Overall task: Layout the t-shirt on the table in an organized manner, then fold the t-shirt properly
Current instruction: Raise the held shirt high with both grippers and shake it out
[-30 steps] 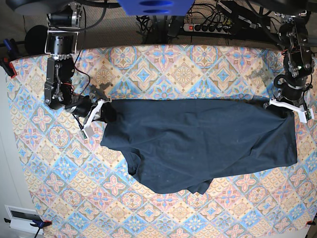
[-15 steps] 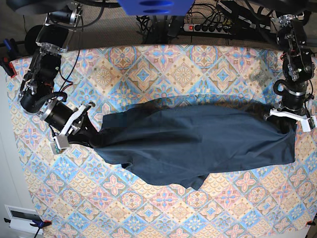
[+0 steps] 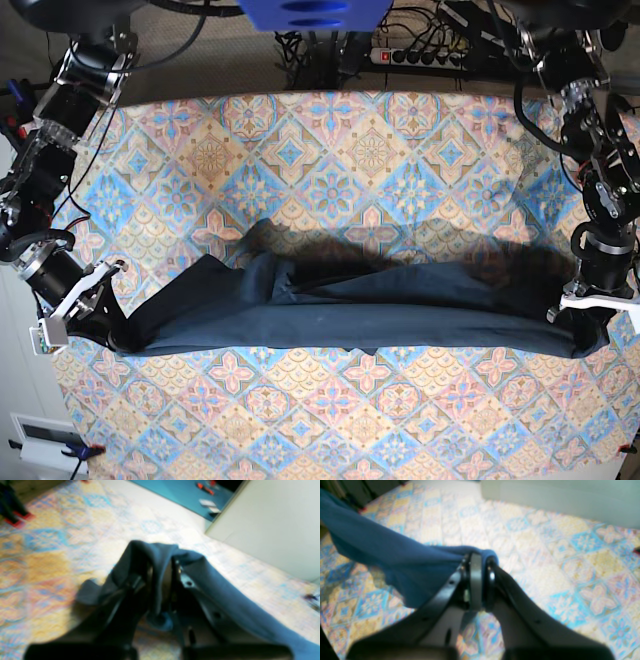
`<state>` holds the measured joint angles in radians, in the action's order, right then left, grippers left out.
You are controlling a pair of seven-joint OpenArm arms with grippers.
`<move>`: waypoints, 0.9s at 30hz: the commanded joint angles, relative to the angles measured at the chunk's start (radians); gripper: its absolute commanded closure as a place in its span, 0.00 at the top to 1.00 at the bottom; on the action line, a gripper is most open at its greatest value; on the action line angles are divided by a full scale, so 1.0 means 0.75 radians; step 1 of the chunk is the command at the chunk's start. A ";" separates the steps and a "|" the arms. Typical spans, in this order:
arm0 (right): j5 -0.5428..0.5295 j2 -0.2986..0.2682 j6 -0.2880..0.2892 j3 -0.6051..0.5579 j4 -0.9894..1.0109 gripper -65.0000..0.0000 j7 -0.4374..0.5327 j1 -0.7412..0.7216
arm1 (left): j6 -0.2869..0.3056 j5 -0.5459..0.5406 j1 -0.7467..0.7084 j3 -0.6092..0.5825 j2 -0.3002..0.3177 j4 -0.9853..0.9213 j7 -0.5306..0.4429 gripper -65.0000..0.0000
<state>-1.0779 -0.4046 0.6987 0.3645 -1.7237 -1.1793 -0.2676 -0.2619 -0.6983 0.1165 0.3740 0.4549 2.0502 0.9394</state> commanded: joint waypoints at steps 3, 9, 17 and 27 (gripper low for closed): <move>-0.129 -0.077 -0.001 0.010 0.104 0.01 0.051 -0.158 | 0.009 -0.068 0.179 0.008 -0.002 0.005 0.056 0.00; -0.158 -0.161 -0.001 0.000 0.350 0.01 0.051 -0.409 | 0.119 -0.077 0.398 -0.011 -0.022 -0.055 0.174 0.00; -0.149 -0.186 -0.001 -0.215 0.800 0.01 0.060 -0.915 | 0.156 -0.079 0.793 -0.150 -0.025 -0.513 0.199 0.00; -0.147 -0.182 -0.001 -0.319 0.978 0.01 0.109 -1.209 | 0.258 -0.134 1.120 -0.336 -0.025 -0.803 0.338 0.00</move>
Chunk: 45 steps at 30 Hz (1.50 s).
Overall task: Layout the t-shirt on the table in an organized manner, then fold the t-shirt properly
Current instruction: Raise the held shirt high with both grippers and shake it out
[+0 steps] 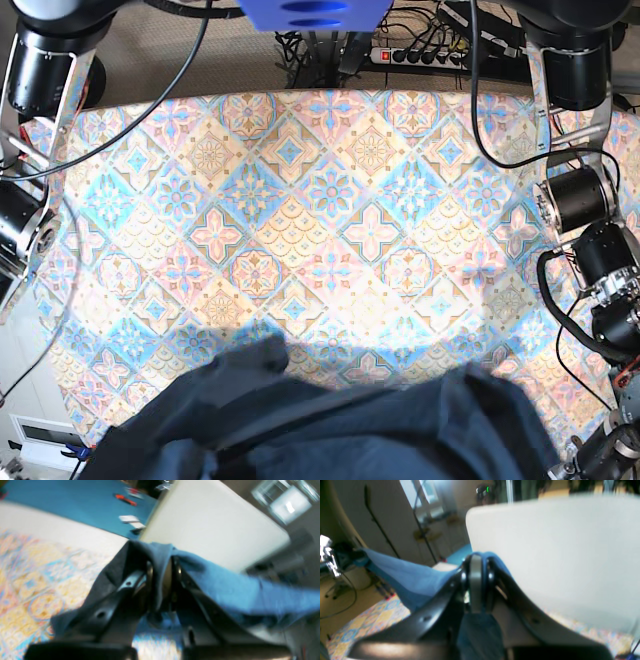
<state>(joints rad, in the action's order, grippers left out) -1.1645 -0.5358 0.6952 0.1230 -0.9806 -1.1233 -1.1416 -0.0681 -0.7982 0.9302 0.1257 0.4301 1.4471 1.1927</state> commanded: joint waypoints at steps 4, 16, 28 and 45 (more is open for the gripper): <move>-0.034 -0.009 0.004 0.001 -0.025 0.01 0.028 -0.040 | 0.024 -0.035 0.080 -0.120 0.017 0.003 0.074 0.00; -0.036 -0.040 0.004 0.011 -0.050 0.01 0.028 -0.040 | 0.022 0.069 0.054 0.157 -0.010 0.081 -0.026 0.00; -0.034 -0.040 0.004 0.009 -0.083 0.01 0.005 -0.015 | 0.104 0.149 -0.034 0.204 -0.147 0.089 0.209 0.00; -0.034 -0.042 0.004 0.011 -0.130 0.01 0.018 -0.019 | 0.112 0.053 0.019 0.216 -0.133 0.089 0.191 0.00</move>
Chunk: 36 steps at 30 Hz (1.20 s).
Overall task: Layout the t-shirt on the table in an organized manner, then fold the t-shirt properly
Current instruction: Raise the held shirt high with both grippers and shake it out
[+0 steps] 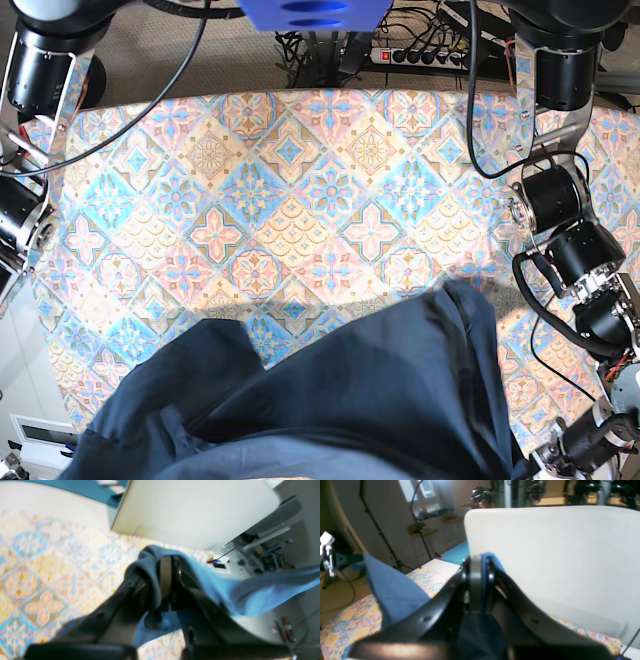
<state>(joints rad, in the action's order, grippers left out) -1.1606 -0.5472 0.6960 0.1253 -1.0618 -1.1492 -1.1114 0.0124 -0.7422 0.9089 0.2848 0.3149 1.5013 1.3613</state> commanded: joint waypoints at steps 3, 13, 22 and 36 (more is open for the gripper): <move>-0.039 -0.028 0.003 0.010 -0.015 0.01 0.054 -0.064 | -0.005 -0.028 0.058 0.012 0.023 0.023 -0.014 0.00; -0.041 -0.049 0.003 0.065 -0.007 0.01 0.054 -0.068 | 0.032 0.019 0.054 0.000 0.025 -0.018 -0.071 0.00; -0.035 -0.051 0.003 0.063 0.032 0.01 0.066 -0.070 | 0.062 0.033 0.213 -0.070 0.019 -0.196 -0.143 0.00; 0.350 -0.043 0.003 0.069 0.238 0.01 0.291 -0.203 | 0.060 0.080 0.514 -0.131 0.005 -0.732 -0.382 0.00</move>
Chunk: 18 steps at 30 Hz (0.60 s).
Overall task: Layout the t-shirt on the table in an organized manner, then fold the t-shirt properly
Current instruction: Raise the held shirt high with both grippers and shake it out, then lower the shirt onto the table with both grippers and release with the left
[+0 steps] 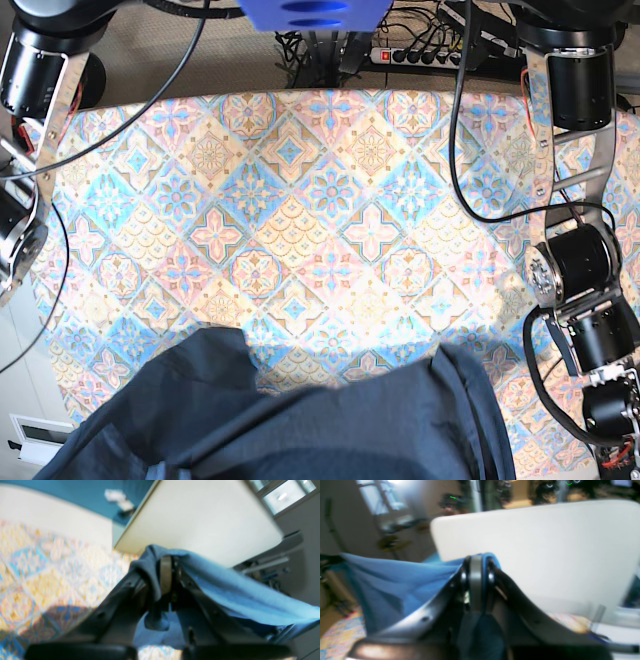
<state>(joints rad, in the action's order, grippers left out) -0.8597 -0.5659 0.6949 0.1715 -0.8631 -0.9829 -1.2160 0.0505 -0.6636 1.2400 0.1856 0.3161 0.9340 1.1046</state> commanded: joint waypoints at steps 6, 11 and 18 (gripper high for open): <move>-0.076 -0.018 0.004 0.010 -0.029 0.01 -0.016 -0.078 | 0.018 -0.174 0.054 0.001 0.042 0.026 0.151 0.00; -0.195 -0.026 0.004 0.010 -0.231 0.01 -0.217 0.074 | 0.018 -0.276 -0.136 0.001 0.146 0.028 0.292 0.00; -0.248 -0.069 0.004 0.075 -0.614 0.01 -0.313 0.585 | 0.018 -0.419 -0.568 -0.001 0.285 0.272 0.389 0.00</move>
<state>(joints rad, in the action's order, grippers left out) -1.0084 -0.5770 0.6937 0.2081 -1.3010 -1.2655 -0.7338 0.0612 -0.9577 0.7837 0.1837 0.5236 1.1179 1.4090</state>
